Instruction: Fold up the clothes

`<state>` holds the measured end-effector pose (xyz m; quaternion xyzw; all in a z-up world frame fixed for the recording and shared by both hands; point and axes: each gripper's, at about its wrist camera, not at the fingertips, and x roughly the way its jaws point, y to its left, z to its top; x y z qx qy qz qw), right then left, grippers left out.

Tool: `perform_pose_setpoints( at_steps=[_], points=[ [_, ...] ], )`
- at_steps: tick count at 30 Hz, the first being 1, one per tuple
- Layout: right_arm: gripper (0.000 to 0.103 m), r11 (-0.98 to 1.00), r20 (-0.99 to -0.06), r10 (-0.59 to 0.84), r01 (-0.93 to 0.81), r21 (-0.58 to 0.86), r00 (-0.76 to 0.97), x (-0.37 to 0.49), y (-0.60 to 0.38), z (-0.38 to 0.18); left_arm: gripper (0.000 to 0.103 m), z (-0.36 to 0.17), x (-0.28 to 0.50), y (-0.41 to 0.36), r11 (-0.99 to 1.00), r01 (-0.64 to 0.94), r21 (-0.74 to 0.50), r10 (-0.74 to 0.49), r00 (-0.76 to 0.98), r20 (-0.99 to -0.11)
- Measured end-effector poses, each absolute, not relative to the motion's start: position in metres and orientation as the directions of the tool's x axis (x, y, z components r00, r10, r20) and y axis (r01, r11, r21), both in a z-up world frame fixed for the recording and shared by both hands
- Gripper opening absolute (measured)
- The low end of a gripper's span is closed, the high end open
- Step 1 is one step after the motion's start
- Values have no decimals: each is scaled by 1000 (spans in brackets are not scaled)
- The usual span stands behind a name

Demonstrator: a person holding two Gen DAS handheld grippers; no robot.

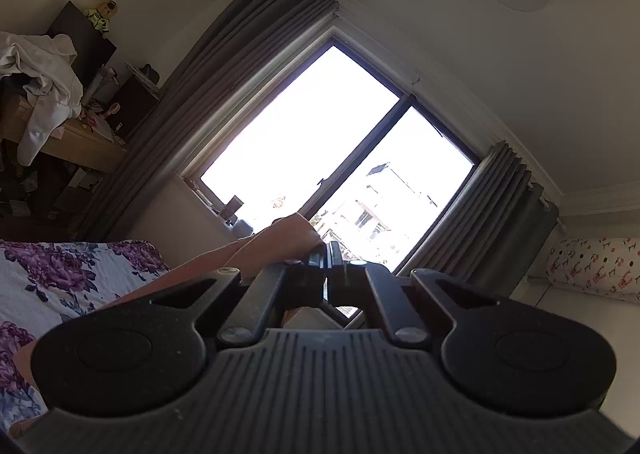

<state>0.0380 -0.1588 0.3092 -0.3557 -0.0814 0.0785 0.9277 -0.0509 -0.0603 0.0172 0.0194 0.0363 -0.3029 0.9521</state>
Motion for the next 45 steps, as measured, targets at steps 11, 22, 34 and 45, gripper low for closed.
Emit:
perform_pose_setpoints(
  at_steps=[11, 22, 34, 45],
  points=[
    [1, 737, 112, 219, -89, -670, 969, 23, -142, 307, 62, 56, -95, -58, 933, 353, 69, -352, 936, -20],
    [1, 717, 173, 295, -98, -691, 940, -14, -124, 314, 91, 67, -41, -134, 963, 107, 249, -133, 987, 92],
    [1, 695, 130, 310, -131, -707, 942, -13, -123, 303, 4, 21, -37, -101, 986, 118, 118, -118, 993, -4],
    [1, 730, 99, 234, -107, -675, 967, -7, -155, 298, 0, 80, -82, 0, 990, -119, -72, 131, 973, 191]
  ],
)
